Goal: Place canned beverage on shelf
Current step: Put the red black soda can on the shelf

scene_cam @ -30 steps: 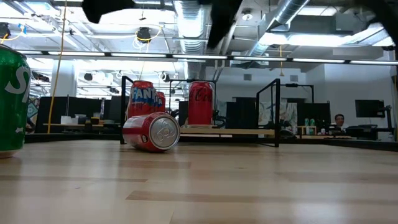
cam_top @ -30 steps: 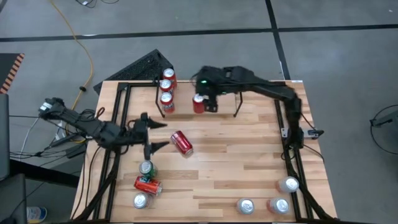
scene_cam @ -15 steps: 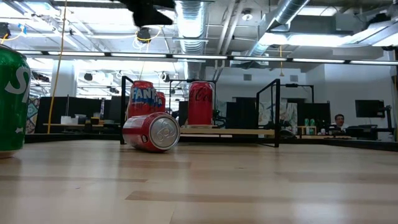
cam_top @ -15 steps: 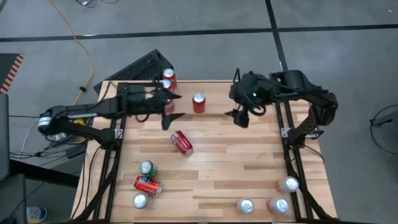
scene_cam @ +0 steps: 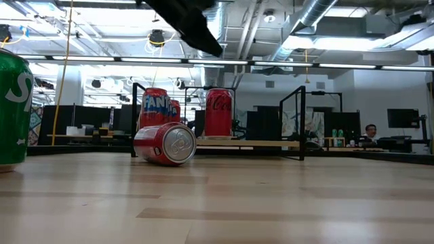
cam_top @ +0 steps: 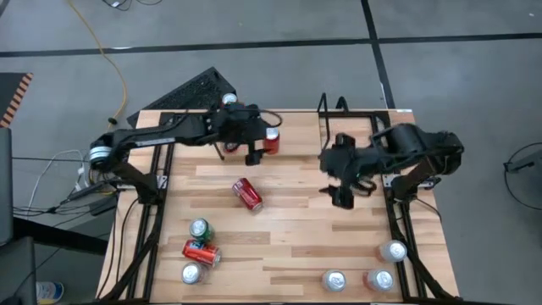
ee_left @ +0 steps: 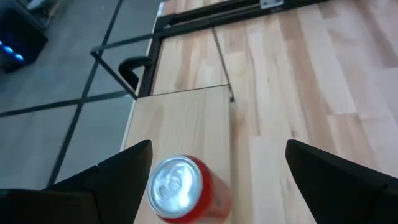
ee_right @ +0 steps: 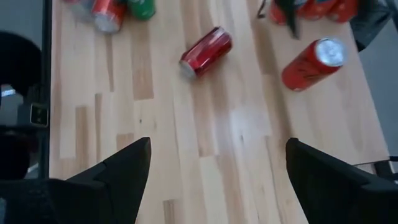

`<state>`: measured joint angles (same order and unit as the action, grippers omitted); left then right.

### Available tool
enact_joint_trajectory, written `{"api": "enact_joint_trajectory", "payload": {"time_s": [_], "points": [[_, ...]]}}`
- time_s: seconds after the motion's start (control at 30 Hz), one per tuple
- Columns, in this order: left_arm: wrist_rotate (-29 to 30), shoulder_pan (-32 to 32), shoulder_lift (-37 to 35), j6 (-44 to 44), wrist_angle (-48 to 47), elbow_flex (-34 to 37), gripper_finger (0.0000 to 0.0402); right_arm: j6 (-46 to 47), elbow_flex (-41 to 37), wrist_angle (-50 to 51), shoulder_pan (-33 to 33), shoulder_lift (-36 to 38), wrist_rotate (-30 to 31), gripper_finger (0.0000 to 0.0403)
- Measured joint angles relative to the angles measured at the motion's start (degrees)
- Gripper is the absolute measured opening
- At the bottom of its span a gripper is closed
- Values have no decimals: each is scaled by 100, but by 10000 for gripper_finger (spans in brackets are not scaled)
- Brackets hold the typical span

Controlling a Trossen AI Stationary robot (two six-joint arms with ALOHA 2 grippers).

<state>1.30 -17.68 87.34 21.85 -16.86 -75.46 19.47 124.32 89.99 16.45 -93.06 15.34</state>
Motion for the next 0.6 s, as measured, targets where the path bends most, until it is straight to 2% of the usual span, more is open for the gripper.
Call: {"api": "enact_joint_trajectory", "payload": {"time_s": [0.27, 0.6], "points": [[-60, -391, 831, 55, -7, -370, 355, 20, -405, 4, 353, -187, 154, 346], [-74, -929, 1206, 104, 77, -374, 355, 168, -1037, -7, 409, -189, 270, 345]]}}
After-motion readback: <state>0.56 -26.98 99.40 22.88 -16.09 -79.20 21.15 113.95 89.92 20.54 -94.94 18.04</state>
